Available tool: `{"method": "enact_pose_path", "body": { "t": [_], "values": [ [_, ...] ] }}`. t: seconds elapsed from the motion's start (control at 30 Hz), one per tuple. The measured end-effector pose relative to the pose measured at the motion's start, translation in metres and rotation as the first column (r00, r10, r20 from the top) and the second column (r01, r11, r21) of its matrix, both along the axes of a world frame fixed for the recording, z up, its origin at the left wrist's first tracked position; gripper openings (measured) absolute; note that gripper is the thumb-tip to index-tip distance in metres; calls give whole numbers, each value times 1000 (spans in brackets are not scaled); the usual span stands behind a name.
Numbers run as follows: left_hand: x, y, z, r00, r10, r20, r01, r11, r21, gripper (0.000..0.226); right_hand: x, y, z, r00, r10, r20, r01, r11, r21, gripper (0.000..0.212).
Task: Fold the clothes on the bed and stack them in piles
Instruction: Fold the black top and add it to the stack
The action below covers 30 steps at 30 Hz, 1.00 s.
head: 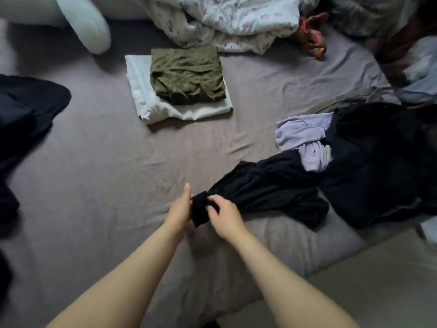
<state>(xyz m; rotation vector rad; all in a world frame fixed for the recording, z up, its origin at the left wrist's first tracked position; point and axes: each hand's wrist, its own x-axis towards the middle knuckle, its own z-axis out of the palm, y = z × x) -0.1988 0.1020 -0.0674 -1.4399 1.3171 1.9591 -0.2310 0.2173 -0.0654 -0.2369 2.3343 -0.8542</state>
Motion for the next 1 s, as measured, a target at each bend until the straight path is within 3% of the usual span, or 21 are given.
{"method": "enact_pose_path", "body": {
  "t": [0.07,0.1,0.17,0.2,0.3,0.37,0.43,0.5,0.57,0.67,0.73,0.8,0.9,0.97,1.0],
  "values": [
    [16,-10,14,995,95,34,-100,968,229,56,51,-15,13,996,56,72,-50,996,-73,34],
    [27,-17,15,999,3,32,-11,969,247,48,70,-19,18,995,34,91,-25,995,-99,35],
    [52,-28,16,989,-140,50,134,985,108,17,97,-26,23,986,23,163,-1,990,-139,31],
    [64,-33,14,992,-110,62,109,994,15,5,105,-28,27,977,67,202,-36,988,-150,29],
    [95,-49,6,995,82,52,-74,988,-135,10,110,-30,26,947,152,282,-99,976,-193,26],
    [112,-59,-1,990,134,48,-120,966,-229,12,97,-26,21,975,71,209,-35,985,-172,22],
    [128,-67,-5,991,122,52,-97,932,-348,12,71,-16,14,996,-87,7,88,995,-42,25],
    [144,-72,-9,998,59,27,-40,889,-456,11,42,1,6,967,-141,-211,173,975,139,37],
    [157,-76,-17,1000,-7,4,8,849,-528,12,14,21,-5,982,-10,-186,79,927,367,58],
    [173,-81,-26,996,-87,5,72,784,-617,14,4,36,-21,967,223,124,-254,798,547,75],
    [180,-84,-27,999,-42,6,36,763,-646,17,14,37,-25,944,305,129,-322,751,577,62],
    [185,-88,-25,1000,29,7,-17,737,-676,21,30,33,-22,949,312,34,-277,782,558,41],
    [196,-97,-22,994,87,68,-13,705,-709,28,58,32,-13,928,366,-67,-271,790,550,29],
    [205,-104,-19,987,84,136,36,714,-699,33,73,37,-5,919,393,16,-346,788,509,31],
    [210,-107,-17,984,68,163,63,725,-686,34,78,40,-1,919,373,130,-389,799,458,35]
  ]
}}
